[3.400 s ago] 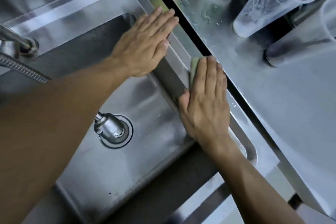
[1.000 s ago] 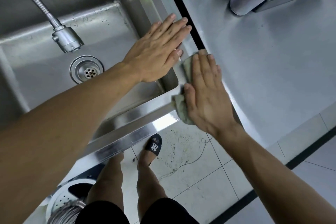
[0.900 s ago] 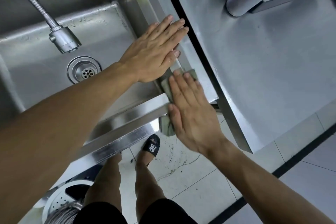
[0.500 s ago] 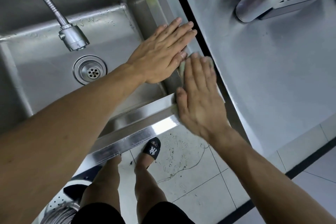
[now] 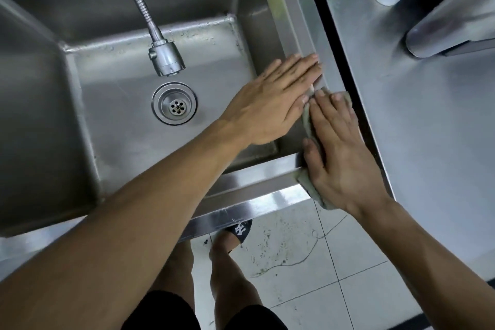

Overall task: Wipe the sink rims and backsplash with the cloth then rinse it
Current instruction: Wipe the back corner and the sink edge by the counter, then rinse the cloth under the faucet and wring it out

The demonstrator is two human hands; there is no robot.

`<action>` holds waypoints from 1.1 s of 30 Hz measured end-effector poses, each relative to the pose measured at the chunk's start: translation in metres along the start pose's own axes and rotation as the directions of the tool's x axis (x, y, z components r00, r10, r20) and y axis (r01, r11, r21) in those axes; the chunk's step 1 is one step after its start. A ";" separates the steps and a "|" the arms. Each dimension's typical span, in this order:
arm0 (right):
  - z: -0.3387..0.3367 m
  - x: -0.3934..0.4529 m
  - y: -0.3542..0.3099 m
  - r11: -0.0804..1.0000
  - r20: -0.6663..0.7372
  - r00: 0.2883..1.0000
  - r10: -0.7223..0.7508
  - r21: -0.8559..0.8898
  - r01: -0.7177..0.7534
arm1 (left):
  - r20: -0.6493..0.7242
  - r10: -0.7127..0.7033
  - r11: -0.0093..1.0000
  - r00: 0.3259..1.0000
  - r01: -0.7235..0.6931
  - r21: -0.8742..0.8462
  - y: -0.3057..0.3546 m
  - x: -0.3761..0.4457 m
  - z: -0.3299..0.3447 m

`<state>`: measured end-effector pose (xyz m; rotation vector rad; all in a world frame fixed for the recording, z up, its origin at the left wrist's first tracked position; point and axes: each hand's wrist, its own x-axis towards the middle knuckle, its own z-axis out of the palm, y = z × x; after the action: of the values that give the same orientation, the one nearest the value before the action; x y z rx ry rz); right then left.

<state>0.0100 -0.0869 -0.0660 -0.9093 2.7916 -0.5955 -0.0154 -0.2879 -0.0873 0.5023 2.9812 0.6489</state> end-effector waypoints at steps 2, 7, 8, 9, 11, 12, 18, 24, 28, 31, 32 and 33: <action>-0.002 0.011 0.001 0.988 -0.001 0.995 -0.101 0.115 0.101 | 0.011 -0.106 0.992 0.994 0.107 -0.069 -0.003 -0.026 -0.006; -0.002 0.042 -0.002 0.969 -0.027 0.972 -0.233 0.072 0.235 | 0.176 -0.313 0.937 0.933 0.334 -0.101 -0.026 -0.105 -0.025; -0.002 0.053 -0.006 0.971 -0.060 0.970 -0.237 0.030 0.239 | 0.201 -0.354 0.921 0.914 0.378 -0.097 -0.032 -0.118 -0.029; -0.001 0.063 -0.011 0.971 -0.096 0.966 -0.240 -0.003 0.240 | 0.215 -0.399 0.900 0.891 0.426 -0.093 -0.037 -0.130 -0.033; 0.001 0.085 -0.027 0.967 -0.131 0.958 -0.255 -0.032 0.253 | 0.211 -0.508 0.840 0.835 0.535 -0.093 -0.051 -0.148 -0.043; 0.002 0.097 -0.039 0.966 -0.122 0.958 -0.259 -0.021 0.258 | 0.196 -0.565 0.803 0.802 0.589 -0.095 -0.060 -0.154 -0.048; 0.014 0.157 -0.147 0.980 0.226 0.970 -0.087 0.194 0.043 | 0.052 -0.719 0.678 0.693 0.716 -0.166 -0.123 -0.157 -0.099; 0.032 0.180 -0.177 0.941 0.572 0.786 -0.232 0.336 0.034 | -0.091 -0.681 0.728 0.727 0.657 -0.199 -0.170 -0.148 -0.137; 0.032 0.185 -0.175 0.879 0.284 0.895 -0.343 0.434 0.199 | -0.183 -0.590 0.806 0.786 0.564 -0.179 -0.192 -0.140 -0.141; 0.033 0.192 -0.170 0.880 0.120 0.916 -0.382 0.350 0.321 | -0.338 -0.447 0.893 0.828 0.430 -0.129 -0.206 -0.129 -0.142; 0.034 0.194 -0.169 0.882 0.112 0.921 -0.372 0.351 0.314 | -0.385 -0.406 0.911 0.829 0.399 -0.102 -0.211 -0.125 -0.142; 0.035 0.196 -0.168 0.882 0.114 0.926 -0.359 0.365 0.297 | -0.424 -0.376 0.922 0.824 0.380 -0.079 -0.214 -0.121 -0.143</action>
<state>-0.0492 -0.3382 -0.0311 -1.2925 2.2859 -0.9579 0.0174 -0.5677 -0.0474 -0.2851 3.3362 0.7894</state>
